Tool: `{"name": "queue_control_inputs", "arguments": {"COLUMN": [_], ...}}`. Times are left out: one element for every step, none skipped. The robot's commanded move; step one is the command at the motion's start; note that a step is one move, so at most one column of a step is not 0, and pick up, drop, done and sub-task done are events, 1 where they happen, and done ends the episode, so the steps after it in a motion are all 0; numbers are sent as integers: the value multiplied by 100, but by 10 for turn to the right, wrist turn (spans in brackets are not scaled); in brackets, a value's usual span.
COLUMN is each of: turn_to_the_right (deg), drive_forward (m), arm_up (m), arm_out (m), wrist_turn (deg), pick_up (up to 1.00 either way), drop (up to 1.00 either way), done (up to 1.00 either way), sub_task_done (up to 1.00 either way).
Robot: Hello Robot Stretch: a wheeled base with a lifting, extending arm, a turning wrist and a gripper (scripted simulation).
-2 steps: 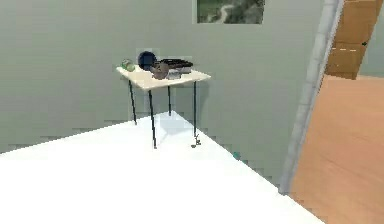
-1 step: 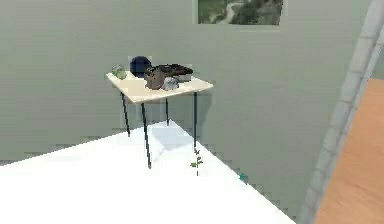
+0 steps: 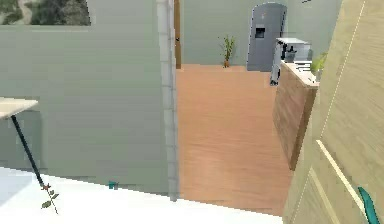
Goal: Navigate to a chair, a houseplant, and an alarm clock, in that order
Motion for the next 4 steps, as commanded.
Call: {"name": "queue_control_inputs", "arguments": {"turn_to_the_right": [0, 150, 0, 0], "drive_forward": [30, 0, 85, 60], "arm_up": [0, 0, 0, 0], "arm_out": [0, 0, 0, 0], "wrist_turn": [0, 0, 0, 0], "pick_up": [0, 0, 0, 0], "drop": [0, 0, 0, 0], "done": [0, 0, 0, 0], "sub_task_done": [0, 0, 0, 0]}}
